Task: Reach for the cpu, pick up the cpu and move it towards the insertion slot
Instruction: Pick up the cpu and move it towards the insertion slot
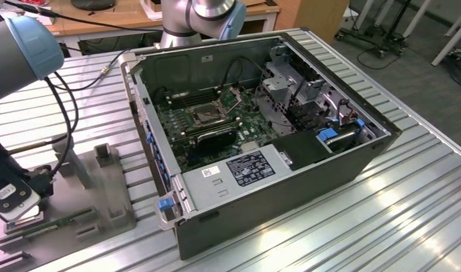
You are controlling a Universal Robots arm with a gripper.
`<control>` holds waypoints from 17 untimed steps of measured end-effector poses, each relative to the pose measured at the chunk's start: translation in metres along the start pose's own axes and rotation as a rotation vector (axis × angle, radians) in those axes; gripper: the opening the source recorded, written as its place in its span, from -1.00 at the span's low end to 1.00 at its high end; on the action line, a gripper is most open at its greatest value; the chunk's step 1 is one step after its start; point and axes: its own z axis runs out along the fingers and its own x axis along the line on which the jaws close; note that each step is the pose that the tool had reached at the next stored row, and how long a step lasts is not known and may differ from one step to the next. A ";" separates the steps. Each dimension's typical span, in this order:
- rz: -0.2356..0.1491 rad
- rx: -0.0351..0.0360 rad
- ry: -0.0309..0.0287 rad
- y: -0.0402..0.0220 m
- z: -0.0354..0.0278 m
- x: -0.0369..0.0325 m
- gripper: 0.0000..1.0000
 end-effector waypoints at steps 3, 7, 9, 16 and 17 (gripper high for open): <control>0.001 -0.0001 -0.0002 0.0000 0.0001 0.0002 0.09; 0.006 -0.0002 -0.0004 0.0001 0.0001 0.0020 0.09; 0.007 -0.0003 -0.0006 0.0001 0.0001 0.0020 0.09; 0.007 -0.0003 -0.0006 0.0000 0.0001 0.0020 0.09; 0.007 -0.0003 -0.0006 0.0000 0.0001 0.0020 0.09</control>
